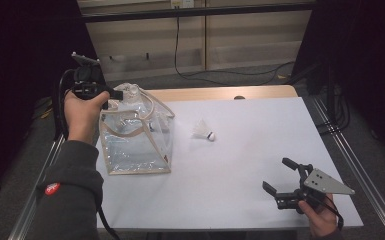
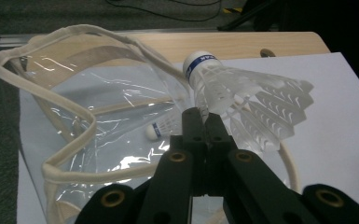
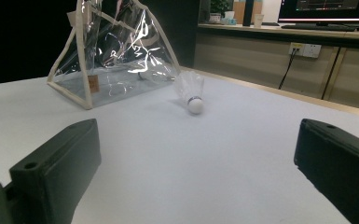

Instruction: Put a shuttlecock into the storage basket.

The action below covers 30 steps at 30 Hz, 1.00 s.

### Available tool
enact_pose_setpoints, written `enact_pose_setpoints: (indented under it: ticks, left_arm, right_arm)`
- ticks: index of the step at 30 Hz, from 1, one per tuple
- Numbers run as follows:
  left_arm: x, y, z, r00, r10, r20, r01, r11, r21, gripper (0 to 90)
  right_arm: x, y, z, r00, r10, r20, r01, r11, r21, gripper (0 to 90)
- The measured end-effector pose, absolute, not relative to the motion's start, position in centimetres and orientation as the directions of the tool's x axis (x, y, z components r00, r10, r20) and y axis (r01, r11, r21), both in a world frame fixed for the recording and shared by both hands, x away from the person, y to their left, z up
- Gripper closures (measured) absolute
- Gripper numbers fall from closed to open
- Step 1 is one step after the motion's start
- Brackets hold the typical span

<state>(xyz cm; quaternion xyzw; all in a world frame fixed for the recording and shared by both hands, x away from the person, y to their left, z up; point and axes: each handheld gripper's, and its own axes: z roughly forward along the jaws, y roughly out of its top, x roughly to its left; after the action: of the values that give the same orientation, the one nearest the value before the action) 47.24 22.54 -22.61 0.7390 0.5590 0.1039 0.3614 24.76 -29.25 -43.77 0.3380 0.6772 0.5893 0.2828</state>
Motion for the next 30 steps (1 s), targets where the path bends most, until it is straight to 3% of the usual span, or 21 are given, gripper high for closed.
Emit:
enact_pose_setpoints:
  ticks: [30]
  left_arm:
    - [48.3,23.6,-23.8,0.264,0.937,-0.227,0.77,-0.063,0.635,90.0]
  right_arm:
    - [24.7,-29.3,-43.7,-0.612,0.791,0.016,0.123,0.075,0.99,0.2]
